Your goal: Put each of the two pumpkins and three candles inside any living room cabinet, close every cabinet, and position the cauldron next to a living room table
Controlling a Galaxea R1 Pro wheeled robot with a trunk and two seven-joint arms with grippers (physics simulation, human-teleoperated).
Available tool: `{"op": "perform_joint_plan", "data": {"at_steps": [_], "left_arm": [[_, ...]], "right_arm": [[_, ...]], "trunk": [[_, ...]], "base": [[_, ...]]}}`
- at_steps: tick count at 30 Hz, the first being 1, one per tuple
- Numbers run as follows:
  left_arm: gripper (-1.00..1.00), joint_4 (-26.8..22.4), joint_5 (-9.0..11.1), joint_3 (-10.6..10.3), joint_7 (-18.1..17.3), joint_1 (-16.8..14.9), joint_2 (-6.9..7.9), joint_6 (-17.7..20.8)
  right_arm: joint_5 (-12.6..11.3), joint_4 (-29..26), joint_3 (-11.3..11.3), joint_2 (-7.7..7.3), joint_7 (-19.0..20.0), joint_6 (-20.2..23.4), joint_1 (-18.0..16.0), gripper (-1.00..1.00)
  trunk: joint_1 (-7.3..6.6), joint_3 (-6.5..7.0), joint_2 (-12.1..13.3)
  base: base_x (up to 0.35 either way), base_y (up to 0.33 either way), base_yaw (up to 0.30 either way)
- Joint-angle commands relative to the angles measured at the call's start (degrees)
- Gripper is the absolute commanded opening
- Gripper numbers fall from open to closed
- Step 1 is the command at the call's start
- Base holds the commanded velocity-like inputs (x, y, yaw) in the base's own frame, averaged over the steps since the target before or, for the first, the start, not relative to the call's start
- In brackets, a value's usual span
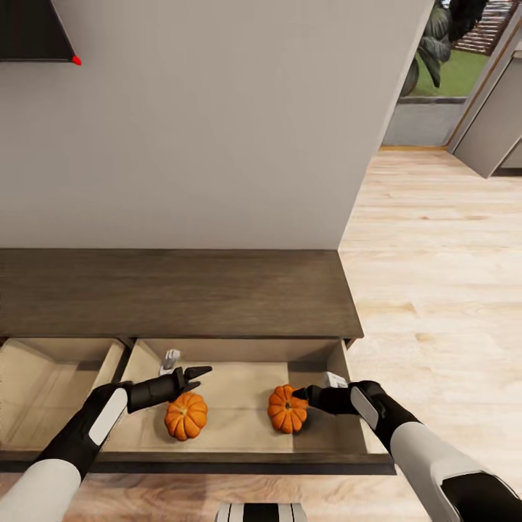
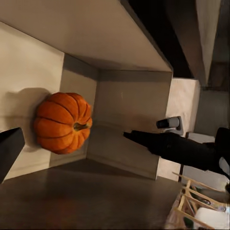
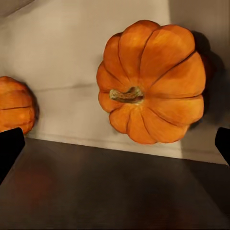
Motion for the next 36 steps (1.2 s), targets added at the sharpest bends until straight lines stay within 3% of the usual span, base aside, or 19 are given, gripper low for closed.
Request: {"op": "perform_joint_plan", "data": {"at_steps": [1, 2, 5, 6, 7, 9, 11, 12, 13, 15, 18, 23, 27, 28, 29, 32, 33, 34, 36], "left_arm": [[1.0, -1.2, 0.2, 0.0, -0.8, 0.0, 1.0, 3.4], [1.0, -2.7, 0.2, 0.0, -1.6, 0.0, 2.14, 6.7], [1.0, -5.8, 0.2, -0.1, -2.9, 0.0, 4.07, 10.2], [1.0, -7.9, 0.3, -0.2, -3.6, 0.0, 5.17, 11.1], [1.0, -8.5, 0.3, -0.3, -3.8, 0.1, 5.53, 11.3], [1.0, -10.3, 0.3, -0.6, -6.0, 0.4, 7.72, 12.0], [1.0, -10.6, 0.3, -1.3, -9.8, 0.6, 9.73, 12.1], [1.0, -10.4, 0.2, -1.8, -13.6, 0.7, 10.97, 12.0], [1.0, -10.2, 0.1, -2.6, -17.4, 0.8, 11.84, 11.9], [1.0, -9.3, -0.1, -3.6, -21.0, 0.9, 12.64, 11.8], [1.0, -7.8, -0.1, -3.9, -21.9, 0.9, 12.88, 11.7], [1.0, -6.1, -0.1, -5.7, -22.4, 2.1, 16.25, 11.6], [1.0, -5.8, -0.1, -9.1, -22.5, 4.1, 17.75, 11.3], [1.0, -5.8, -0.2, -11.7, -22.5, 5.4, 17.96, 11.2], [1.0, -5.6, -0.5, -16.7, -22.5, 6.2, 18.07, 11.1], [1.0, -4.2, -1.1, -22.2, -22.3, 6.4, 17.9, 11.1], [1.0, -2.7, -1.3, -25.6, -22.1, 6.5, 17.56, 10.5], [1.0, -1.5, -1.5, -27.3, -21.6, 6.5, 17.39, 9.8], [1.0, 1.1, -1.8, -28.7, -18.5, 6.5, 16.68, 7.5]], "right_arm": [[0.0, -0.1, 0.2, -1.04, 3.3, 1.4, 0.0, 1.0], [0.0, -0.1, 0.2, -2.2, 6.2, 2.6, 0.0, 1.0], [-0.1, -0.2, 0.2, -4.4, 12.2, 4.4, 0.0, 1.0], [-0.1, -0.1, 0.2, -5.81, 17.6, 5.3, 0.0, 1.0], [-0.1, -0.1, 0.2, -6.25, 19.4, 5.5, 0.0, 1.0], [-0.1, -0.1, 0.3, -8.34, 28.1, 6.4, 0.0, 1.0], [-0.1, -0.1, 0.3, -9.66, 33.7, 6.7, 0.1, 1.0], [0.1, 0.0, 0.7, -10.31, 36.5, 6.8, 0.2, 1.0], [0.5, 0.0, 1.8, -10.65, 38.0, 6.8, 0.2, 1.0], [0.8, -0.1, 3.9, -10.87, 39.5, 6.8, 0.2, 1.0], [0.9, -0.1, 4.7, -10.97, 41.3, 6.8, 0.2, 1.0], [2.9, 0.1, 5.1, -11.02, 44.7, 6.6, 0.8, 1.0], [6.5, 0.5, 5.7, -10.71, 45.1, 6.5, 1.1, 1.0], [7.5, 0.6, 6.4, -10.6, 45.1, 6.5, 1.7, 1.0], [8.0, 0.6, 9.5, -10.54, 45.1, 6.4, 2.9, 1.0], [8.2, 0.7, 14.3, -10.49, 44.9, 6.3, 3.5, 1.0], [8.3, 0.9, 17.4, -10.47, 44.2, 5.7, 4.6, 1.0], [8.3, 0.9, 18.7, -10.42, 43.4, 4.6, 5.3, 1.0], [8.3, 1.2, 19.8, -10.39, 40.4, 1.6, 6.4, 1.0]], "trunk": [[-0.23, 0.15, 0.4], [-0.45, 0.33, 0.8], [-1.11, 0.87, 2.0], [-1.33, 1.04, 2.4], [-1.55, 1.22, 2.8], [-1.99, 1.58, 3.6], [-2.43, 1.94, 4.4], [-2.65, 2.12, 4.8], [-2.87, 2.3, 5.2], [-3.31, 2.66, 6.0], [-3.97, 3.2, 7.2], [-5.06, 4.1, 9.2], [-5.94, 4.81, 10.8], [-6.16, 4.99, 11.2], [-6.38, 5.17, 11.6], [-6.6, 5.35, 12.0], [-6.6, 5.35, 12.0], [-6.6, 5.35, 12.0], [-6.6, 5.35, 12.0]], "base": [[0.0, 0.0, 0.0], [0.0, 0.0, 0.0], [0.0, 0.0, 0.0], [0.0, 0.0, 0.0], [0.0, 0.0, 0.0], [0.0, 0.0, 0.0], [0.0, 0.0, 0.0], [-0.033, 0.0, 0.0], [-0.174, 0.0, 0.0], [-0.279, 0.0, 0.0], [-0.326, 0.0, 0.0], [-0.344, 0.0, 0.0], [-0.346, 0.0, 0.0], [-0.346, 0.0, 0.0], [-0.346, 0.0, 0.0], [-0.237, 0.0, 0.0], [-0.048, 0.0, 0.0], [-0.025, 0.0, 0.0], [-0.01, 0.0, 0.0]]}}
